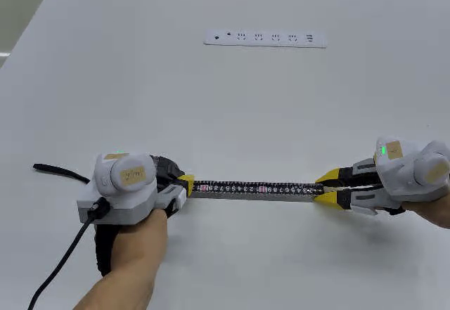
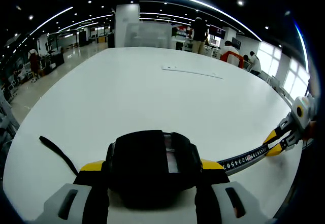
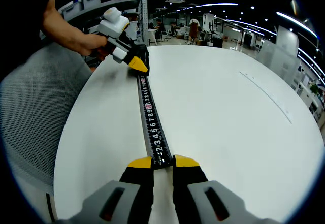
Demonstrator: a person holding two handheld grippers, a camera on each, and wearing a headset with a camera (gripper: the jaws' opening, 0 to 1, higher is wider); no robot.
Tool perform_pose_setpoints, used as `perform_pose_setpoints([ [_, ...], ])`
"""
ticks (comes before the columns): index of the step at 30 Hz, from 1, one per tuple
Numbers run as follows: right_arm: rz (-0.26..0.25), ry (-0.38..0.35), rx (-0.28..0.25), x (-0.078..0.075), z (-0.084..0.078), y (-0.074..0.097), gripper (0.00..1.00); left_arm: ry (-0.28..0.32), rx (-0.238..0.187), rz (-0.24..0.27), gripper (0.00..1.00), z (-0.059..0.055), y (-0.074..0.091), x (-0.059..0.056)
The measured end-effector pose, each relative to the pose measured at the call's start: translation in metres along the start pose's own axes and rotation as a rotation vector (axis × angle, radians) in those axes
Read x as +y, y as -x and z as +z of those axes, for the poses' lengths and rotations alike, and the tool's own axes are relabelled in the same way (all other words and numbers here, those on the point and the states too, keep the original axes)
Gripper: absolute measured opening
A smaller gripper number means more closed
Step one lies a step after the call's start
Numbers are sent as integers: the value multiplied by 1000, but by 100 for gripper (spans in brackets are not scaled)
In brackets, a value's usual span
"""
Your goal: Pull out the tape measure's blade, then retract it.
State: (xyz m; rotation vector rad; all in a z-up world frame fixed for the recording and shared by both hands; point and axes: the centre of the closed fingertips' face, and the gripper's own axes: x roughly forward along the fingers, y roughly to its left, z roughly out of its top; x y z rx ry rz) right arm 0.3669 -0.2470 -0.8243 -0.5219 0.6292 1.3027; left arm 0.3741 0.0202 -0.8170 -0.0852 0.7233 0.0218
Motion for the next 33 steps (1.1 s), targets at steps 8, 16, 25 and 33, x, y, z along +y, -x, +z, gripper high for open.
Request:
perform_pose_setpoints([
  [8,0,4,3,-2,0,-1,11,0,3,-3,66,0,-1,1],
  [16,1,6,7,-2,1,-1,11,4,3,-8,66,0,0,1],
  [25,1,7,3,-3,4,-2,11,10,7,-16,66,0,0,1],
  [33,7,7,-4,-1,8,-5,11,14,10,-24,66,0,0,1],
])
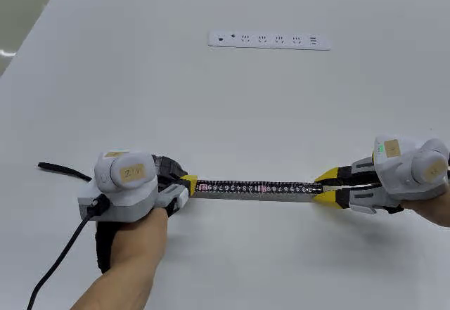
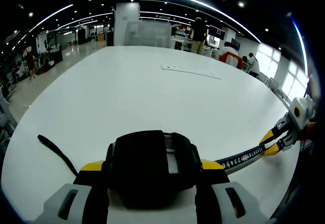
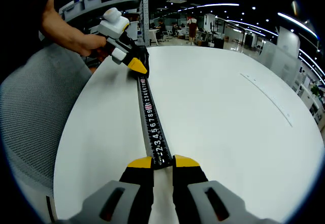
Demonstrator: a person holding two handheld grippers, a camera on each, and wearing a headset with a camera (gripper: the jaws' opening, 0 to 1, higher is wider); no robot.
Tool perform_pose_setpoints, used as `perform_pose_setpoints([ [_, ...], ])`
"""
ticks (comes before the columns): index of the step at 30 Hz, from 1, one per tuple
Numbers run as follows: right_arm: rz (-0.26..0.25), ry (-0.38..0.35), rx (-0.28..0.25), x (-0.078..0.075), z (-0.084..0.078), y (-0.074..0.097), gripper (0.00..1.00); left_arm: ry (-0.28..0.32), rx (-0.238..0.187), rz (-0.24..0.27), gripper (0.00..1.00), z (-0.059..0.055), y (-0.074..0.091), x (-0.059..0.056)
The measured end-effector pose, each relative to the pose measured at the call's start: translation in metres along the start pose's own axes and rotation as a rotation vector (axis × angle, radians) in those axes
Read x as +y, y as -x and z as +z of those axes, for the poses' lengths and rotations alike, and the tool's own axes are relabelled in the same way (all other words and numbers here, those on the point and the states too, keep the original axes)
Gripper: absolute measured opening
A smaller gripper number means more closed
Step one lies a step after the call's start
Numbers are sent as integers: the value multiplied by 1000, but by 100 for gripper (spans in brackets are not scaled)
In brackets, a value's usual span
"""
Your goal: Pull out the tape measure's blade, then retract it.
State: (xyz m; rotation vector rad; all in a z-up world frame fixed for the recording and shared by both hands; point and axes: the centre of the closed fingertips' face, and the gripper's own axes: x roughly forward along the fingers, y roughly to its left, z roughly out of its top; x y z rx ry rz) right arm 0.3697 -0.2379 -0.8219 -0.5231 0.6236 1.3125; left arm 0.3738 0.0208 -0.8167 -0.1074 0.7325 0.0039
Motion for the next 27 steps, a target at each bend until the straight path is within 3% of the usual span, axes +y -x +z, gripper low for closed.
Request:
perform_pose_setpoints([
  [11,8,9,-12,3,11,-7,11,12,0,-7,66,1,0,1],
  [27,17,4,-19,5,14,-15,11,22,2,-14,67,0,0,1],
])
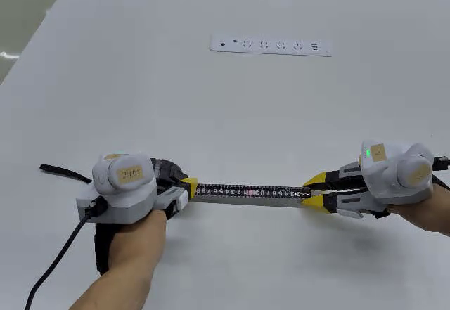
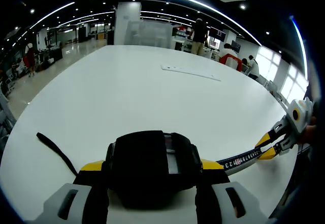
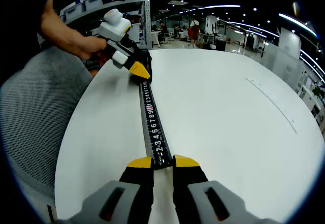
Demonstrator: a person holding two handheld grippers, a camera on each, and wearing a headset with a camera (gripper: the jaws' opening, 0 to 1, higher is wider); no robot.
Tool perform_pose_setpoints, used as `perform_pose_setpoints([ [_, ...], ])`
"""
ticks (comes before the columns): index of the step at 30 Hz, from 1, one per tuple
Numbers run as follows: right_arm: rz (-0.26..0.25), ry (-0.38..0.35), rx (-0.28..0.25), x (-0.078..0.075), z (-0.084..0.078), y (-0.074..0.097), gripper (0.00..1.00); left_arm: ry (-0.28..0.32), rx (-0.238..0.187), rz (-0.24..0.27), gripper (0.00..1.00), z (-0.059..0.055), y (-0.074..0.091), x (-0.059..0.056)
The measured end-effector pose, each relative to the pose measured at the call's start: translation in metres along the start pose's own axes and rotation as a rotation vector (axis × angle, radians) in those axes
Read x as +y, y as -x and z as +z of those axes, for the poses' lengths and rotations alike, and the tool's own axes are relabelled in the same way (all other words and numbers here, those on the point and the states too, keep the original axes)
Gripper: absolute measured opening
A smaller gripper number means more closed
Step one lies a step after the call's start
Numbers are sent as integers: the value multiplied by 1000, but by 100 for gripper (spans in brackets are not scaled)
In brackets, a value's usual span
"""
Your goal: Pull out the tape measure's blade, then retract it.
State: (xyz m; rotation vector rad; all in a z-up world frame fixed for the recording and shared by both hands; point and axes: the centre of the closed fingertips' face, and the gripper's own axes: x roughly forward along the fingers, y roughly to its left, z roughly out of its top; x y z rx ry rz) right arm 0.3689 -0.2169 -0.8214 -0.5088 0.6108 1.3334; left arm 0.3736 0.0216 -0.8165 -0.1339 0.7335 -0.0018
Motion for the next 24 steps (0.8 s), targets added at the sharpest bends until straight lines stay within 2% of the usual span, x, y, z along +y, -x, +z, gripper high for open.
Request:
perform_pose_setpoints([
  [24,4,-4,-23,5,13,-14,11,10,0,-12,67,0,1,0],
])
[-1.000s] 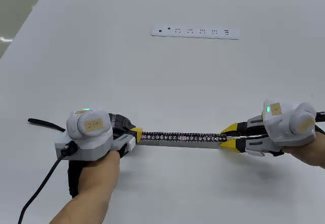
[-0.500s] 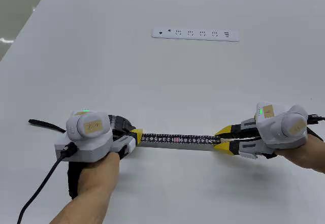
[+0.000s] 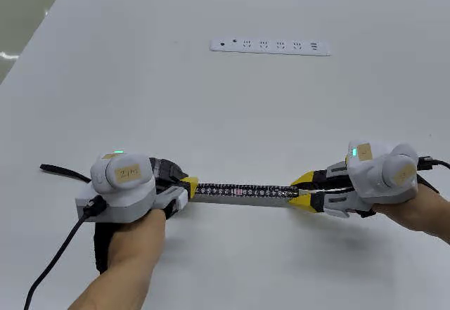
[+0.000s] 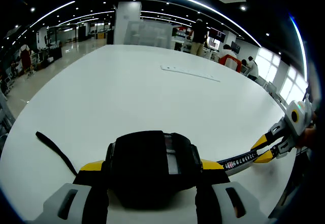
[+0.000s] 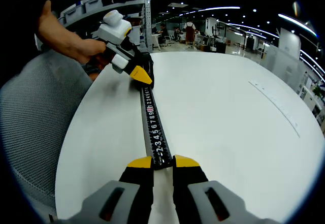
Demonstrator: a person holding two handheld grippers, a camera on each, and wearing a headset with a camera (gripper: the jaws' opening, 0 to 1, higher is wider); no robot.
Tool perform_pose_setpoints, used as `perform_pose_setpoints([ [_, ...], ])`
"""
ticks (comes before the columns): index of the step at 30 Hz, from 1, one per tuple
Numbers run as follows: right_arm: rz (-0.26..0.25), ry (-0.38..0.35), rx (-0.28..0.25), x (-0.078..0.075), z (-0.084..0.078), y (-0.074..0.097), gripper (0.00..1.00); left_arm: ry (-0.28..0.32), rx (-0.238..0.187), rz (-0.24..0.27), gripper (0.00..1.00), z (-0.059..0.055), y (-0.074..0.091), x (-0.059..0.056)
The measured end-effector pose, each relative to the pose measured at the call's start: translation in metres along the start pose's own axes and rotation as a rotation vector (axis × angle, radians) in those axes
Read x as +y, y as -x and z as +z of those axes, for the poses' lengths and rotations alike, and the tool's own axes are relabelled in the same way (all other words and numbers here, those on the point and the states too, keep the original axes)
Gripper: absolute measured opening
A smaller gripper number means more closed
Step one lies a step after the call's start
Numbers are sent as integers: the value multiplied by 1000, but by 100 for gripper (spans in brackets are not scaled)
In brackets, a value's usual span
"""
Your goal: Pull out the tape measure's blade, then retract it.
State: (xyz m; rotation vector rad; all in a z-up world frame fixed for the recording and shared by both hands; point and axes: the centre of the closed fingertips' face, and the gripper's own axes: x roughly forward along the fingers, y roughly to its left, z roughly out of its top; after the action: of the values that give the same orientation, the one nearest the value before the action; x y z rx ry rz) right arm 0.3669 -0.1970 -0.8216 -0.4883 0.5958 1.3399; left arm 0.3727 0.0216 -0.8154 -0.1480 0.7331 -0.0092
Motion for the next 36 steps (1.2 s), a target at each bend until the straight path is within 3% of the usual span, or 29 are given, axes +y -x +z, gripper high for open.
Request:
perform_pose_setpoints([
  [36,15,1,-35,9,29,-34,11,13,3,-7,67,-1,0,1],
])
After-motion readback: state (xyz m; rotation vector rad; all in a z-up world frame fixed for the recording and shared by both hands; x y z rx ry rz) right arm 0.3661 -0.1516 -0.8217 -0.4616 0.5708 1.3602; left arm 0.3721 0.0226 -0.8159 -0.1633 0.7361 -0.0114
